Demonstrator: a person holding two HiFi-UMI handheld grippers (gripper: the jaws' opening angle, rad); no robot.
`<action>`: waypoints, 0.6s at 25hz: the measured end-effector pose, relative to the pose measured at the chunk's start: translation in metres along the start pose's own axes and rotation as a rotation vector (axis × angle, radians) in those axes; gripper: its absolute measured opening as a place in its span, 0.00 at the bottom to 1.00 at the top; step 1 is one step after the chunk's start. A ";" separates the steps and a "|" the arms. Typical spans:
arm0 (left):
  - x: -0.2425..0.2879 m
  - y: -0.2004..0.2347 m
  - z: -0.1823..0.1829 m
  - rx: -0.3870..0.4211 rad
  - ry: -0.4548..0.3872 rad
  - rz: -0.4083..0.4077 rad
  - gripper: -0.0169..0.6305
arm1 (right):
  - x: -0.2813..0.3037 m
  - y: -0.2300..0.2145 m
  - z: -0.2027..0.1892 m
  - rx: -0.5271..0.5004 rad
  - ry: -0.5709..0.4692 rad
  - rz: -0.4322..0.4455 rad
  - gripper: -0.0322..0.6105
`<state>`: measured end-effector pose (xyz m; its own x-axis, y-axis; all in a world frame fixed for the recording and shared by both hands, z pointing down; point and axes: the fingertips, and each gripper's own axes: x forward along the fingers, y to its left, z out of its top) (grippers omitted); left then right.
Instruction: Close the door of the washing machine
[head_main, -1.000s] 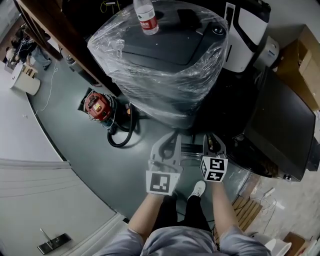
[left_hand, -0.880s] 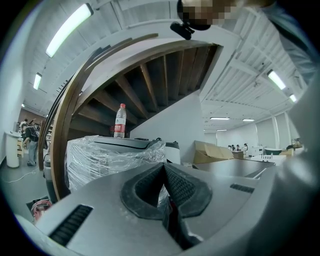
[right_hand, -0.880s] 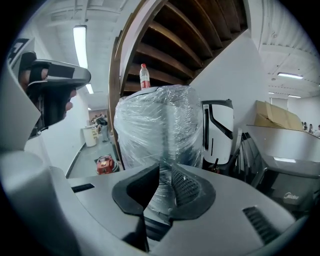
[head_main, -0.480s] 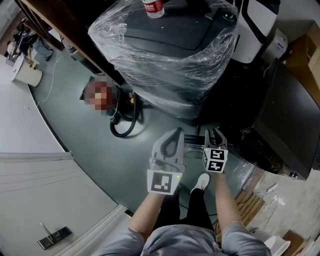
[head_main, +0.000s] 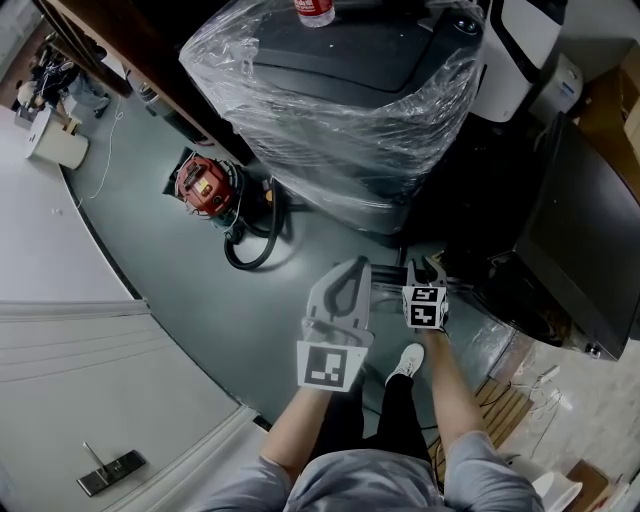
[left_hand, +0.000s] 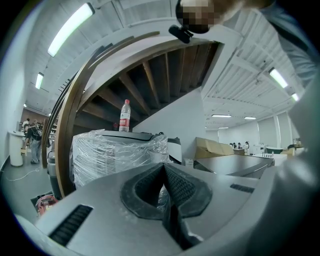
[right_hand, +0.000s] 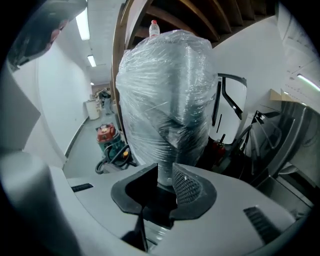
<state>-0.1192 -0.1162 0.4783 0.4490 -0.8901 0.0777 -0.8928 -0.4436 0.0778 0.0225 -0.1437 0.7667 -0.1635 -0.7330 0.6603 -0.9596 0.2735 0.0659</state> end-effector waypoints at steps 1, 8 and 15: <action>-0.001 0.000 0.000 -0.001 0.002 -0.001 0.02 | 0.002 -0.001 -0.002 -0.015 0.007 -0.011 0.15; 0.000 0.000 0.000 -0.012 0.001 0.004 0.02 | 0.002 -0.001 -0.002 -0.050 0.033 -0.021 0.13; 0.002 -0.003 0.000 -0.012 0.005 0.000 0.02 | -0.004 0.002 -0.010 -0.071 0.086 0.001 0.10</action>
<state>-0.1156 -0.1171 0.4786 0.4491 -0.8896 0.0827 -0.8924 -0.4422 0.0899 0.0233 -0.1334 0.7717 -0.1407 -0.6772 0.7222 -0.9404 0.3195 0.1164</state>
